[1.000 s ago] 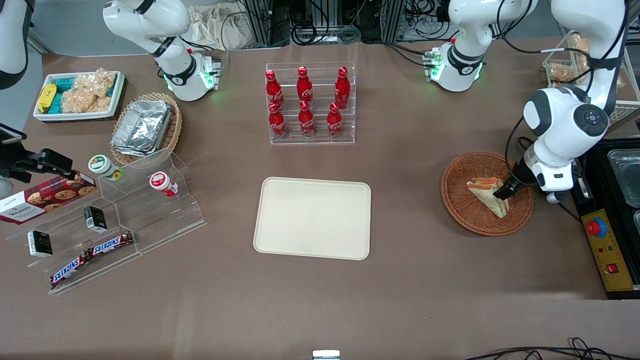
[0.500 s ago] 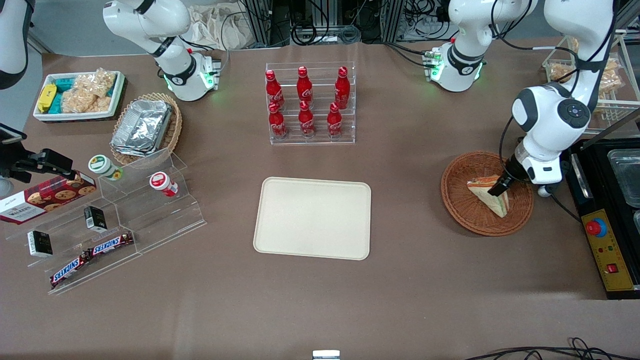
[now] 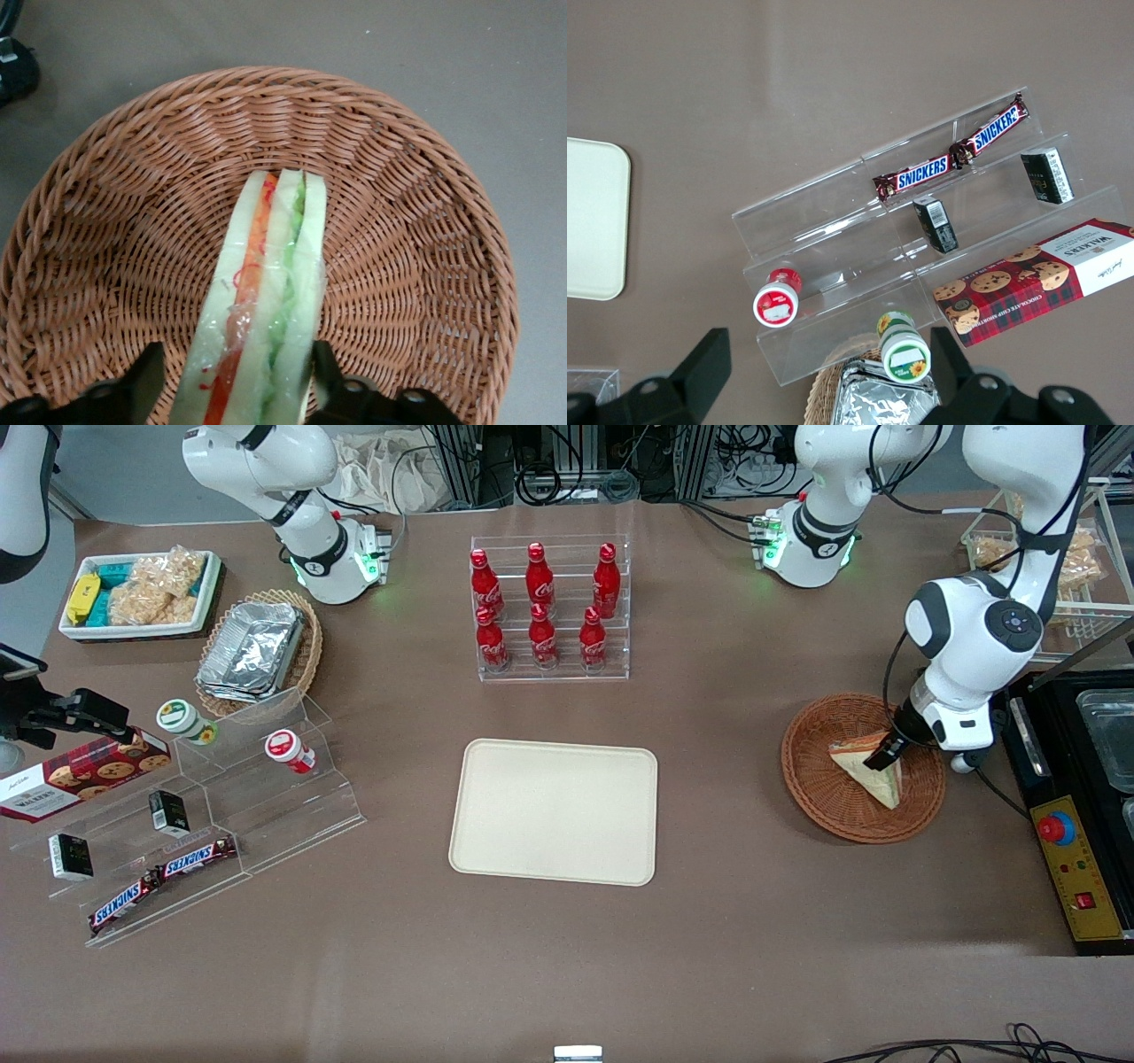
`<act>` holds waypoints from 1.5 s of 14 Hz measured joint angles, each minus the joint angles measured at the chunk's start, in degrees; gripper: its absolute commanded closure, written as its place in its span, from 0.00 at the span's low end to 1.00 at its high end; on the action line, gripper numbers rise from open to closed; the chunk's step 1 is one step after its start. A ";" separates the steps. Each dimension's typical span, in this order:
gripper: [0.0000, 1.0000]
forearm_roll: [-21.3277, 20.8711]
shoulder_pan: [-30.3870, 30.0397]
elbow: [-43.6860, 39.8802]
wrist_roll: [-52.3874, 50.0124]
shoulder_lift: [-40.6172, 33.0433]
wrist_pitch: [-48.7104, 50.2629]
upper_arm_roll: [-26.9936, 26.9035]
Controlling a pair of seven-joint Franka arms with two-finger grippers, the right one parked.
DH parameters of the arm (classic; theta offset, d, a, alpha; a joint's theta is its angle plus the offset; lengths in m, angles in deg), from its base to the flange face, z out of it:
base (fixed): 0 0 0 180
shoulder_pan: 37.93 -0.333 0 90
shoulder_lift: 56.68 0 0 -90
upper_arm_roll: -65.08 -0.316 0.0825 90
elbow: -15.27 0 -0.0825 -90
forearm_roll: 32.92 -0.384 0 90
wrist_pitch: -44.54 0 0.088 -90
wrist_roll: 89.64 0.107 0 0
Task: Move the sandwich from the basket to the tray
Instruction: 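Lift the sandwich out of the basket with the left gripper, then carry the held sandwich over the cream tray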
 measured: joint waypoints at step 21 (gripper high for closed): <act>1.00 -1.49 0.81 -43.20 1.00 3.84 51.93 19.15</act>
